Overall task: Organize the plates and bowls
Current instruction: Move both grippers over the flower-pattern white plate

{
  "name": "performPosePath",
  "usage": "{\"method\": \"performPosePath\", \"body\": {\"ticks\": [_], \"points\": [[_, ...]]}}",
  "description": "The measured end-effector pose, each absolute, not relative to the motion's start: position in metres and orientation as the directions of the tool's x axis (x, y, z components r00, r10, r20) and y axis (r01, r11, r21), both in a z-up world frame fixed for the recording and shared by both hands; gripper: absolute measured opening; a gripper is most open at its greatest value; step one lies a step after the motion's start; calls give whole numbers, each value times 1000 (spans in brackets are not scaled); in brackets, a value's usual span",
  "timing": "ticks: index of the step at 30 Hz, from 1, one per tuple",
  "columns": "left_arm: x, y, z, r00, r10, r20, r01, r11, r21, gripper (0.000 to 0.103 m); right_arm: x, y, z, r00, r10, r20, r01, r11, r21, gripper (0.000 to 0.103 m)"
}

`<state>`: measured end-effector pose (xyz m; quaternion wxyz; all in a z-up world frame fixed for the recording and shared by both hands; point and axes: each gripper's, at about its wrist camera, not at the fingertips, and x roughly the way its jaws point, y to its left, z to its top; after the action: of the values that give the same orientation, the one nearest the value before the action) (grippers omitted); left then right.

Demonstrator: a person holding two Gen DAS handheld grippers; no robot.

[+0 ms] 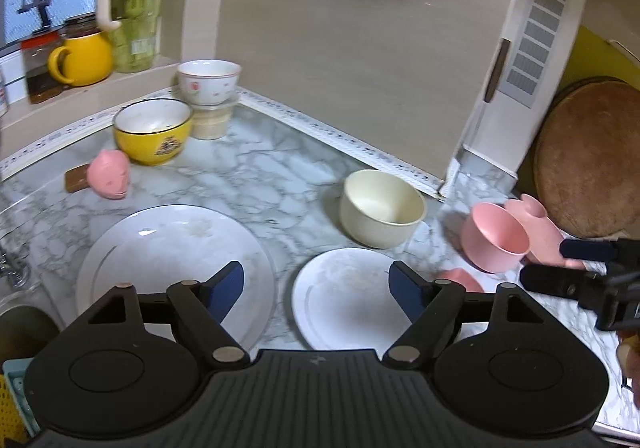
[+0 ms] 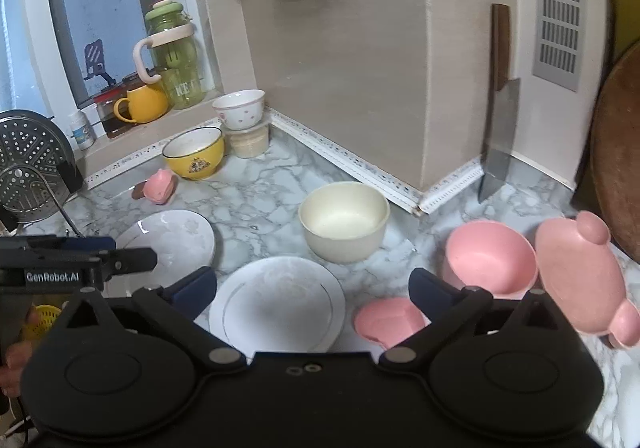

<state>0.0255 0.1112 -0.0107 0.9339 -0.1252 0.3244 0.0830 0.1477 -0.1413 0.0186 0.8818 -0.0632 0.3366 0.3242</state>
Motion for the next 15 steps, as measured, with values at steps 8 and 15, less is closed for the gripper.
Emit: {"method": "performPosePath", "body": {"ticks": [8, 15], "points": [[57, 104, -22, 764, 44, -644, -182, 972, -150, 80, 143, -155, -14, 519, 512, -685, -557, 810, 183, 103], [93, 102, -41, 728, 36, -684, -140, 985, -97, 80, 149, -151, -35, 494, 503, -710, -518, 825, 224, 102]]}}
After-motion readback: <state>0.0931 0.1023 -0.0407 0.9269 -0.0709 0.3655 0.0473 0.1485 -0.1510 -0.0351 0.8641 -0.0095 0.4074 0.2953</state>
